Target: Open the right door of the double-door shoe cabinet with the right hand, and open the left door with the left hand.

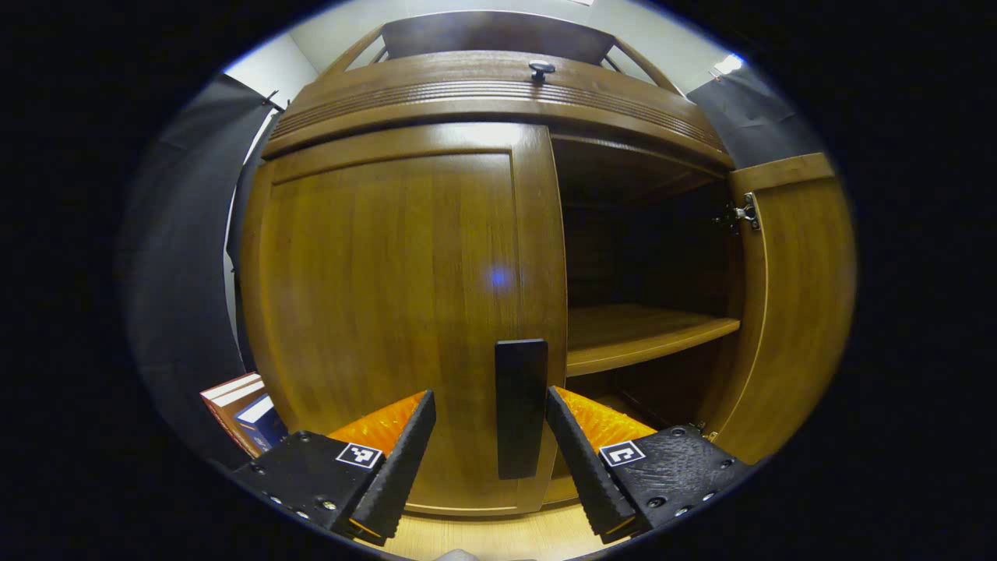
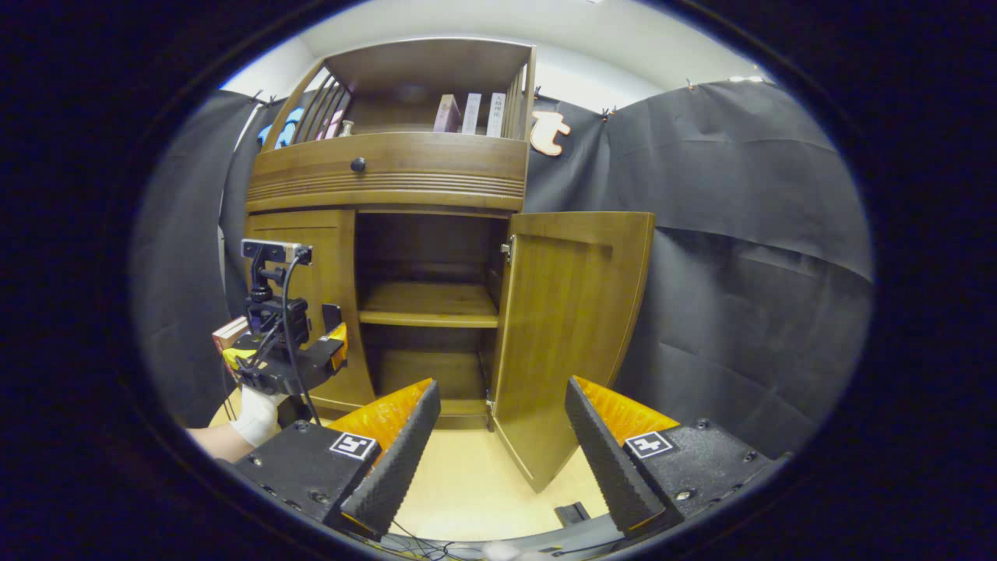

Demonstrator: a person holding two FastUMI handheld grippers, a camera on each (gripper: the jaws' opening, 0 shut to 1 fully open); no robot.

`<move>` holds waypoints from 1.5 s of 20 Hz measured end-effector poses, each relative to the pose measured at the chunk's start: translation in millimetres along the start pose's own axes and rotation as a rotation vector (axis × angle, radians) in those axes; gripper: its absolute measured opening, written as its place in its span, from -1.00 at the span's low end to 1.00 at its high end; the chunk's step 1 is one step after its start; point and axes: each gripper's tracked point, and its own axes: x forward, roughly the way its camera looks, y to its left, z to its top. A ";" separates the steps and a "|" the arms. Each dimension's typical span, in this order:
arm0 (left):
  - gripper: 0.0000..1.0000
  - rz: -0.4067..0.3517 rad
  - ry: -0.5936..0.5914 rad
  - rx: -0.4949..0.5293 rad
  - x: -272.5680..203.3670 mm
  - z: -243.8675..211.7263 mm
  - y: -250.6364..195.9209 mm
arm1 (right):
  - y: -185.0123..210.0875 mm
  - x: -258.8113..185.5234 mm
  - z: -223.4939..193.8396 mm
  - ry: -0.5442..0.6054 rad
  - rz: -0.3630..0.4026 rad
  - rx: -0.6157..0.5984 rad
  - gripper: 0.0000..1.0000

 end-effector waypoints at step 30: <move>-0.51 -0.250 0.027 -0.093 -127.9 -21.7 27.1 | 47.8 -29.8 -25.8 0.031 0.132 0.034 1.00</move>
